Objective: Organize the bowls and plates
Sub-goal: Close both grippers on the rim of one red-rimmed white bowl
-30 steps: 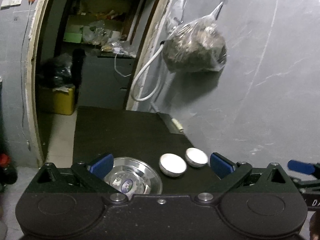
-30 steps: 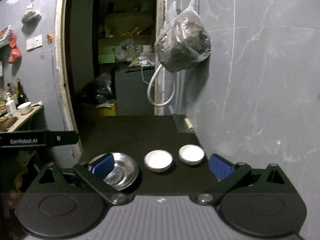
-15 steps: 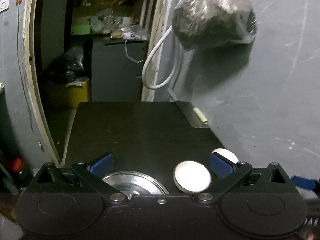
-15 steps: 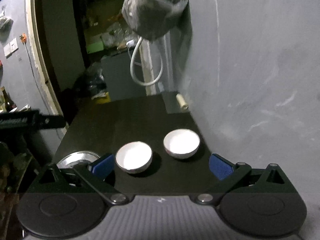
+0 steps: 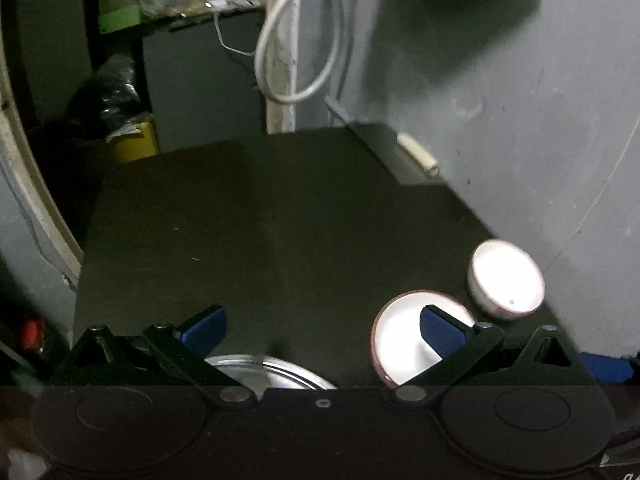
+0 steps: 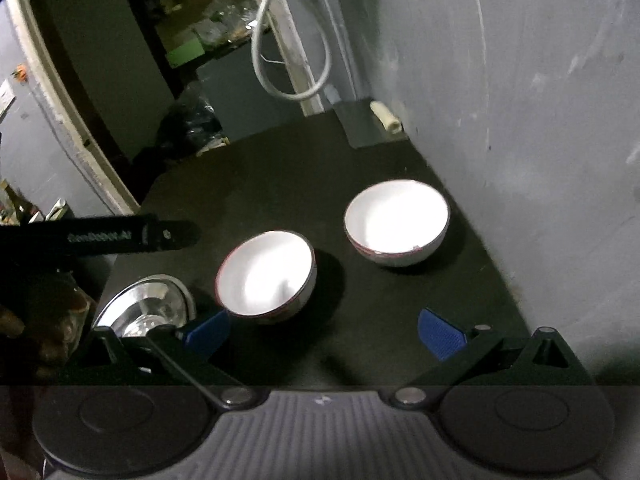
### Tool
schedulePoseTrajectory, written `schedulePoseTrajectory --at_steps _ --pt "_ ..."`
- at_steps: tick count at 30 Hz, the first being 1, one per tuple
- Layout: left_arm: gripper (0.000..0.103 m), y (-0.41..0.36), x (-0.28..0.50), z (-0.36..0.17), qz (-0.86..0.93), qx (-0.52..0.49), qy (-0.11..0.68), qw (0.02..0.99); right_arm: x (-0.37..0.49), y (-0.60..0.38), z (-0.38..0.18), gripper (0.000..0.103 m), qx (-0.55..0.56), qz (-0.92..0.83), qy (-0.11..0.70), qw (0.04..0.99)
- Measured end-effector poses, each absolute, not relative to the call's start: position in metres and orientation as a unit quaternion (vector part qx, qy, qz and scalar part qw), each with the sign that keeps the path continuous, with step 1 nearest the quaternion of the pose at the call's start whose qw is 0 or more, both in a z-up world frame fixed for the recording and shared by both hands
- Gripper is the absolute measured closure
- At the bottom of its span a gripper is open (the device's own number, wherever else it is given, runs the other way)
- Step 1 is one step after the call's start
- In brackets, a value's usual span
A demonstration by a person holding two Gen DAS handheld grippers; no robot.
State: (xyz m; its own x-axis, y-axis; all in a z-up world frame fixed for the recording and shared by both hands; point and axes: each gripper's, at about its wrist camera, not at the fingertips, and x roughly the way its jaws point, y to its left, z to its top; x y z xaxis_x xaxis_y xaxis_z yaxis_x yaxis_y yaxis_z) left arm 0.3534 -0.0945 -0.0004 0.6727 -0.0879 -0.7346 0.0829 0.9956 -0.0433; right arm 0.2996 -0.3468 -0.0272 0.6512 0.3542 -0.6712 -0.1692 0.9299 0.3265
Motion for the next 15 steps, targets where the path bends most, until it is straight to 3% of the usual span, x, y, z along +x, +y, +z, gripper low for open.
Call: schedulePoseTrajectory --at_steps 7,9,11,15 --pt "0.001 -0.103 0.373 -0.023 -0.073 0.040 0.429 0.900 0.313 -0.339 -0.040 0.001 0.131 0.138 0.390 0.901" --pt "0.001 -0.106 0.376 -0.026 -0.075 0.049 0.430 0.898 0.316 -0.338 -0.041 0.009 0.136 0.139 0.392 0.899" --pt "0.002 -0.109 0.378 -0.027 -0.085 0.051 0.432 0.896 0.319 -0.337 -0.043 0.010 0.136 0.137 0.395 0.898" --pt "0.014 -0.115 0.382 -0.029 -0.102 0.055 0.437 0.892 0.325 -0.335 -0.046 0.017 0.140 0.139 0.399 0.895"
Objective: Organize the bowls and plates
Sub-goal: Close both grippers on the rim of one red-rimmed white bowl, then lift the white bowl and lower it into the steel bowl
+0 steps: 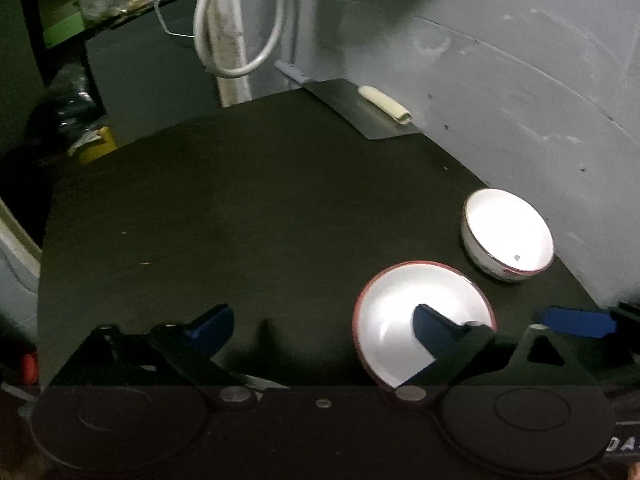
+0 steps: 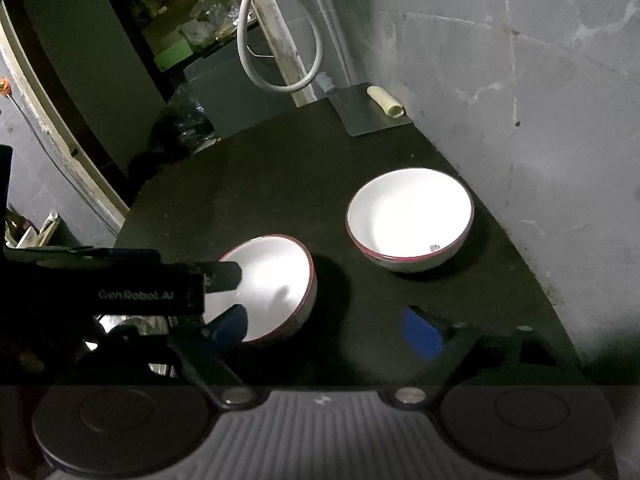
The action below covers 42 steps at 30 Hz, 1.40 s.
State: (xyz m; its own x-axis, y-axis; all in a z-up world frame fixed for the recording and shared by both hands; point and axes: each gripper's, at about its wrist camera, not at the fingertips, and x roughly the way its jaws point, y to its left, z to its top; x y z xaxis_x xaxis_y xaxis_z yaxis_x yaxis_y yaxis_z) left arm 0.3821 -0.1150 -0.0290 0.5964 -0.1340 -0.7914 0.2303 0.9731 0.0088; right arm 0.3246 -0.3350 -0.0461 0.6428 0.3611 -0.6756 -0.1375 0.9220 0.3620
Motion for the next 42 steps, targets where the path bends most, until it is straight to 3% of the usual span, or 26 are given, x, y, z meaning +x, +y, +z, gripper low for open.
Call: schedulePoseTrajectory --at_steps 4,6,10,15,17,23,26,30,42 --pt "0.028 -0.118 0.386 -0.031 -0.109 0.053 0.447 0.886 0.329 -0.333 -0.048 0.025 0.140 0.144 0.401 0.894" --pt "0.043 -0.117 0.387 -0.032 -0.116 0.046 0.452 0.883 0.331 -0.332 -0.050 0.030 0.140 0.145 0.403 0.893" --pt "0.053 -0.119 0.392 -0.034 -0.124 0.032 0.471 0.873 0.334 -0.330 -0.052 0.041 0.137 0.142 0.407 0.892" --pt "0.081 -0.122 0.393 -0.037 -0.127 0.026 0.484 0.865 0.336 -0.327 -0.053 0.053 0.140 0.148 0.408 0.890" --pt "0.088 -0.121 0.392 -0.038 -0.131 0.017 0.491 0.861 0.337 -0.326 -0.054 0.056 0.143 0.151 0.410 0.888" --pt "0.089 -0.121 0.387 -0.042 -0.129 0.003 0.498 0.858 0.339 -0.322 -0.055 0.061 0.145 0.166 0.419 0.881" --pt "0.091 -0.120 0.386 -0.042 -0.130 -0.003 0.497 0.858 0.338 -0.319 -0.055 0.070 0.143 0.174 0.420 0.879" --pt "0.092 -0.120 0.380 -0.038 -0.130 -0.008 0.490 0.862 0.331 -0.317 -0.054 0.075 0.136 0.171 0.421 0.880" --pt "0.092 -0.109 0.339 0.009 -0.141 -0.025 0.445 0.884 0.293 -0.318 -0.015 0.077 0.136 0.168 0.365 0.905"
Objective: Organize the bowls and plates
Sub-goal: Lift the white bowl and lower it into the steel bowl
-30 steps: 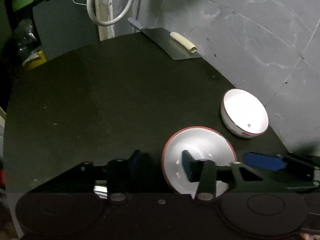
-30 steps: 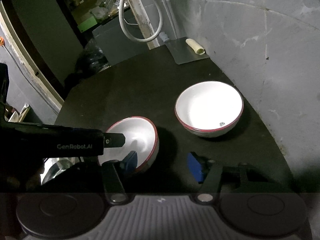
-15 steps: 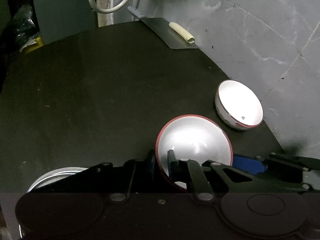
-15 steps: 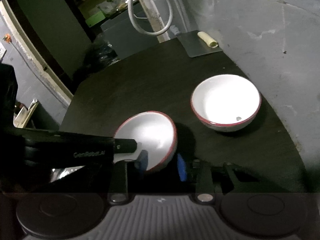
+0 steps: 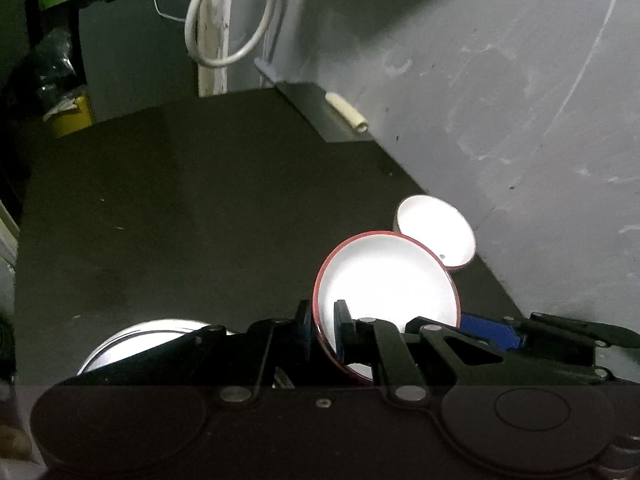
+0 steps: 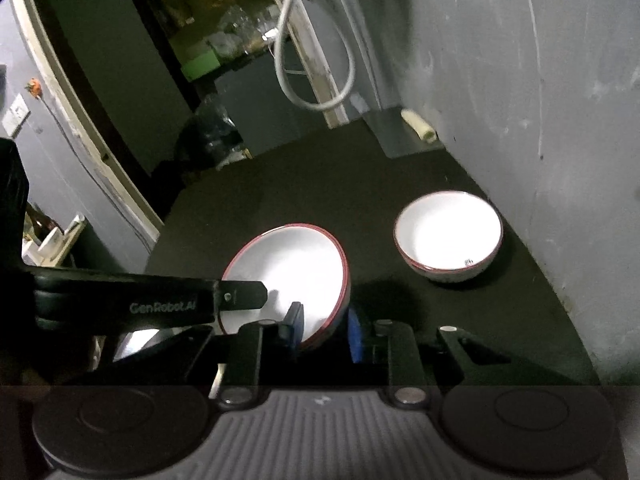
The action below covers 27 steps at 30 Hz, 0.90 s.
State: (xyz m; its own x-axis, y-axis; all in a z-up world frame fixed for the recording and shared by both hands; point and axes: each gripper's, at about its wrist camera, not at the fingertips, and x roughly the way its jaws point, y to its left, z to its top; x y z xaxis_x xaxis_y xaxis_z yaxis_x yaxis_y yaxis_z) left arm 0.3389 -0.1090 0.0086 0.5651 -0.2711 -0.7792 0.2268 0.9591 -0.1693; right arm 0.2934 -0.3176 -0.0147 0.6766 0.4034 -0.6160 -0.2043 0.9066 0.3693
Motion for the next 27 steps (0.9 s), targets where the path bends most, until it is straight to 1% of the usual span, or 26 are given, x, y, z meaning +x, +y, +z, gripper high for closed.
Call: schedulePoseTrajectory --at_steps 7,12,20,27 --pt "0.092 -0.083 0.291 0.039 -0.136 -0.036 0.415 0.899 0.257 -0.297 0.016 0.078 0.119 0.185 0.341 0.914" --pt "0.092 -0.051 0.250 0.052 -0.121 -0.073 0.402 0.905 0.223 -0.273 0.030 0.078 0.106 0.207 0.334 0.914" --pt "0.092 -0.014 0.189 0.046 -0.103 -0.092 0.407 0.903 0.170 -0.235 0.033 0.078 0.082 0.237 0.339 0.907" --pt "0.092 0.008 0.145 0.032 -0.095 -0.105 0.426 0.893 0.130 -0.216 0.015 0.078 0.069 0.259 0.384 0.883"
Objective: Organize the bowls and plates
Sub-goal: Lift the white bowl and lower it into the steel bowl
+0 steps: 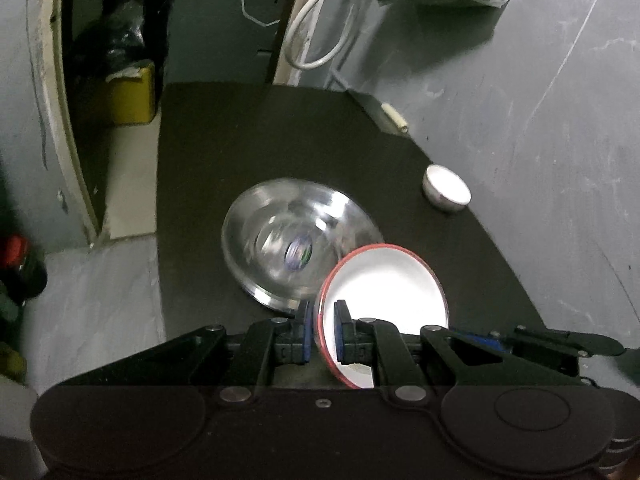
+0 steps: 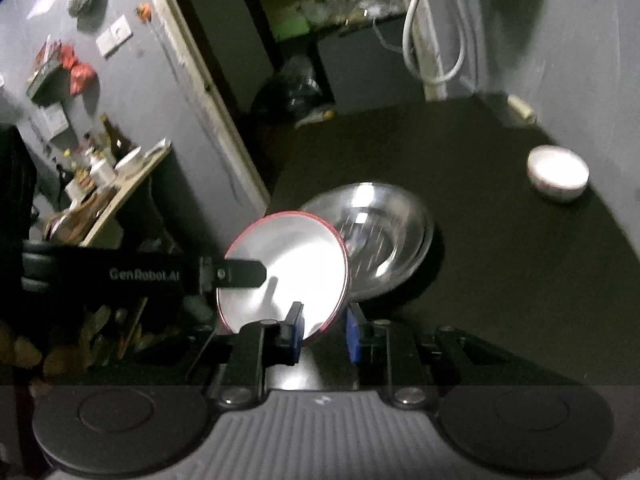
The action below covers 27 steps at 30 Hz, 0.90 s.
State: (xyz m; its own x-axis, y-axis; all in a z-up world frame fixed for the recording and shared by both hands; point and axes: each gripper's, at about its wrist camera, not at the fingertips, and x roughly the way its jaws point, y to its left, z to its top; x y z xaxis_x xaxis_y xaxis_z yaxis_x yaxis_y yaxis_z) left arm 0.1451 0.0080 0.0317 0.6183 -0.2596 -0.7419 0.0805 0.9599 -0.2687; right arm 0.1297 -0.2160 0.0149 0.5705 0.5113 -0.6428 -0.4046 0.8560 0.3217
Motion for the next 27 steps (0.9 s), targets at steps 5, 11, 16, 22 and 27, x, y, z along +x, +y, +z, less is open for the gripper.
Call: schedulePoseTrajectory --at_steps 5,11,16,22,27 --pt "0.092 0.015 0.124 0.021 -0.094 -0.108 0.444 0.885 0.114 -0.209 0.003 0.078 0.064 0.264 0.412 0.870" --pt "0.092 0.017 0.111 0.009 -0.092 -0.102 0.467 0.874 0.106 -0.204 -0.004 0.078 0.053 0.262 0.434 0.860" --pt "0.092 0.017 0.107 -0.001 -0.085 -0.098 0.489 0.862 0.102 -0.198 -0.009 0.078 0.043 0.260 0.451 0.853" --pt "0.092 0.019 0.110 -0.008 -0.077 -0.108 0.505 0.853 0.103 -0.194 -0.012 0.078 0.037 0.254 0.461 0.850" --pt "0.092 0.017 0.114 -0.011 -0.071 -0.112 0.509 0.851 0.105 -0.194 -0.012 0.078 0.036 0.248 0.462 0.851"
